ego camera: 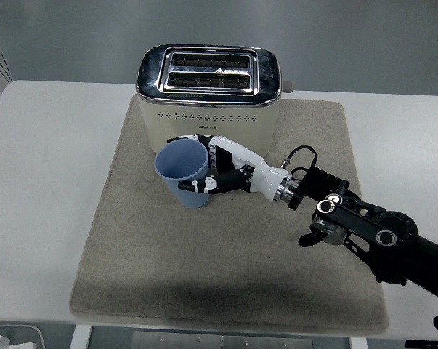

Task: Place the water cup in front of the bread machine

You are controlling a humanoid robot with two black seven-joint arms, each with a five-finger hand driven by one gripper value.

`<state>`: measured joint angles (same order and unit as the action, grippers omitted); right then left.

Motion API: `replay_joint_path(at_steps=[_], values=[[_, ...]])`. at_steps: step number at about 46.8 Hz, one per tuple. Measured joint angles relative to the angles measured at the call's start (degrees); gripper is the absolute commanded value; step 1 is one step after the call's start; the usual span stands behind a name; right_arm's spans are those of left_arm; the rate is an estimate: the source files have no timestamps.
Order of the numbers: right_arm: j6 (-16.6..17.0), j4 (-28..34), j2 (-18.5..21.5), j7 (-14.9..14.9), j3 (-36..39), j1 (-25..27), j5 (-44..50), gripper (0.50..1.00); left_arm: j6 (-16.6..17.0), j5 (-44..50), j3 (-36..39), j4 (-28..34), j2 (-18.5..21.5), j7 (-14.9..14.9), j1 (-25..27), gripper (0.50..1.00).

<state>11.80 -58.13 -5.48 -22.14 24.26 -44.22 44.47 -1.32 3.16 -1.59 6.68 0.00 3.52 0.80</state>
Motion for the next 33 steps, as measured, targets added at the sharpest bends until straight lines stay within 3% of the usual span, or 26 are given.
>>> replay_joint_path(at_steps=[22, 25, 33], values=[[0.08, 1.22, -0.92, -0.62, -1.06, 0.45, -0.06, 0.862, 0.0, 0.0, 0.0, 0.0, 0.0, 0.0, -0.01, 1.0], [0.07, 1.26, -0.94, -0.62, -1.06, 0.45, -0.07, 0.895, 0.0, 0.0, 0.0, 0.0, 0.0, 0.0, 0.0, 1.0], [-0.02, 1.27, -0.94, -0.62, -1.06, 0.45, -0.04, 0.907, 0.0, 0.0, 0.01, 0.0, 0.0, 0.0, -0.01, 1.0]])
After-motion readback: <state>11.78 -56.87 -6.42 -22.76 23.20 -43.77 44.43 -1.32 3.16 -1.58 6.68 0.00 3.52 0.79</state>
